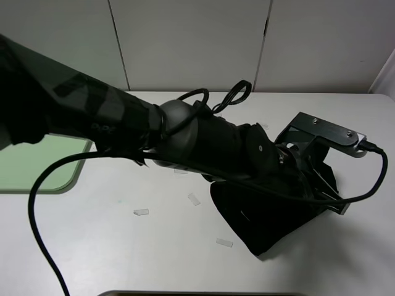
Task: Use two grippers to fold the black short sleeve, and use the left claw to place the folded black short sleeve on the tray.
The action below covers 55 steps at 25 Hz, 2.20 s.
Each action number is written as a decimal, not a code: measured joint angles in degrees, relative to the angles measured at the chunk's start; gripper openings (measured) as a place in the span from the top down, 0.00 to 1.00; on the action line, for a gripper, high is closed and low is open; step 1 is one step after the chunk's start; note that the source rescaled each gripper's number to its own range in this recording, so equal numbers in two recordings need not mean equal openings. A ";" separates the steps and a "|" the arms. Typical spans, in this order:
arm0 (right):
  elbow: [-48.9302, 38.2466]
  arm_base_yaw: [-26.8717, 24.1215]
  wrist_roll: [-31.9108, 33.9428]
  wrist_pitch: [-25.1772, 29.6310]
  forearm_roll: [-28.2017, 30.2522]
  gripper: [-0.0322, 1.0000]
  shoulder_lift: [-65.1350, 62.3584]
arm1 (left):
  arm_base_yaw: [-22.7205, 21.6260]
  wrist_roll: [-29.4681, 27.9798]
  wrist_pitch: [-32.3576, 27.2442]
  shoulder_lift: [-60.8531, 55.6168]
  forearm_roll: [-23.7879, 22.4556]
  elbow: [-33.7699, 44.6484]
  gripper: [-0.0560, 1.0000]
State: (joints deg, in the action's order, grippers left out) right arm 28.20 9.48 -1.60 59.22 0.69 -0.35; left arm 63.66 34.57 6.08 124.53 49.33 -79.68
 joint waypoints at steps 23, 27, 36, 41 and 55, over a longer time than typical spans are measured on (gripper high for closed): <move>0.00 0.00 0.00 -0.02 0.00 0.00 0.00 | 3.44 0.00 -0.91 6.11 -2.21 -2.93 0.93; 0.00 0.00 0.00 -0.02 0.00 0.00 0.00 | 3.44 0.00 -1.50 6.45 -2.75 -2.95 0.86; 0.00 0.00 0.00 -0.02 0.00 0.00 0.00 | 3.92 0.00 -3.44 6.39 -7.77 -3.06 0.22; 0.00 0.00 0.00 -0.02 0.00 0.00 0.00 | 3.92 0.00 -3.99 3.10 -13.73 -3.06 0.18; 0.00 0.00 0.00 -0.02 0.00 0.00 0.00 | 2.19 0.19 2.04 -7.36 -22.34 -3.06 0.18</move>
State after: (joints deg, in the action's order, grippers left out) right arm 28.20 9.48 -1.60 59.20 0.69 -0.35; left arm 65.86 34.75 8.12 117.17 26.99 -82.75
